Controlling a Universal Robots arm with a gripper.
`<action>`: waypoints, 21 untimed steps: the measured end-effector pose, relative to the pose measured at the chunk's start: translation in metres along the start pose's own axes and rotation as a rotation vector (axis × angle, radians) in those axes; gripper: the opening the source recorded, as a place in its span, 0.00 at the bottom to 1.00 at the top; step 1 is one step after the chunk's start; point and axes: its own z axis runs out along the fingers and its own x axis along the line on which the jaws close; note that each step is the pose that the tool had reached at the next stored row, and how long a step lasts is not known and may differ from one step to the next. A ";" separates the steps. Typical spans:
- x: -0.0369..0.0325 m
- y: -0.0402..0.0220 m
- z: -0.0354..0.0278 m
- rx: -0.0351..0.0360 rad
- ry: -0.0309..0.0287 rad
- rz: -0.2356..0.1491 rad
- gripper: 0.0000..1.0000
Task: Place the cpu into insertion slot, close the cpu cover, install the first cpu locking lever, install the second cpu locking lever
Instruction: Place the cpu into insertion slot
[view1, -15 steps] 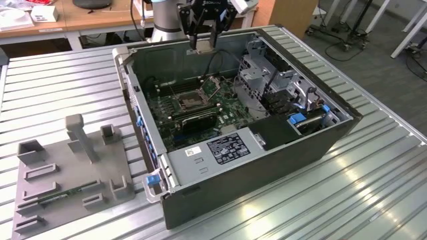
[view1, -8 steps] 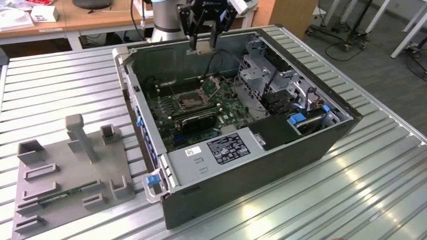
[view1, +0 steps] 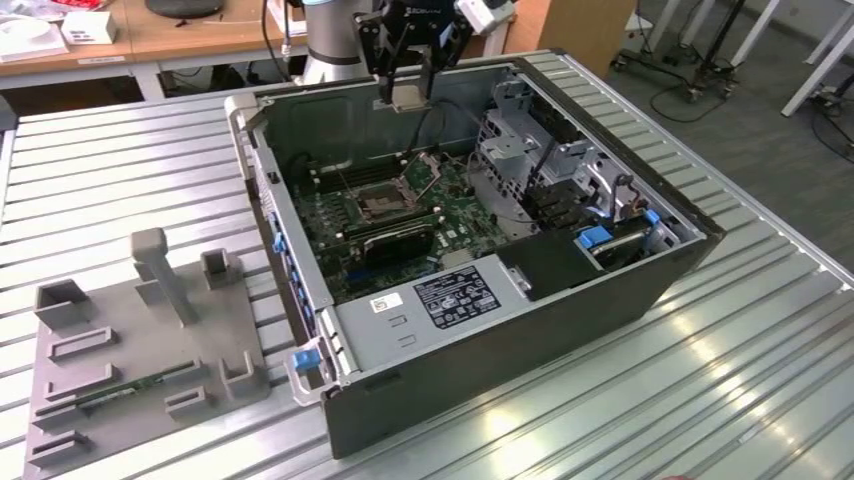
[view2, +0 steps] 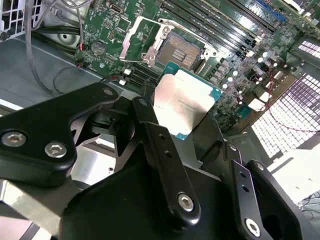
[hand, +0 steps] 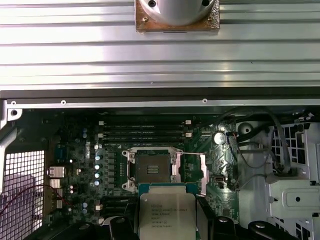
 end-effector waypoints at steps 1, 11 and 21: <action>0.0000 0.0000 0.0002 -0.0002 -0.0001 0.000 0.54; 0.0000 -0.0002 0.0022 -0.0001 -0.0001 0.000 0.54; -0.0001 -0.0004 0.0042 -0.0003 -0.0001 0.000 0.54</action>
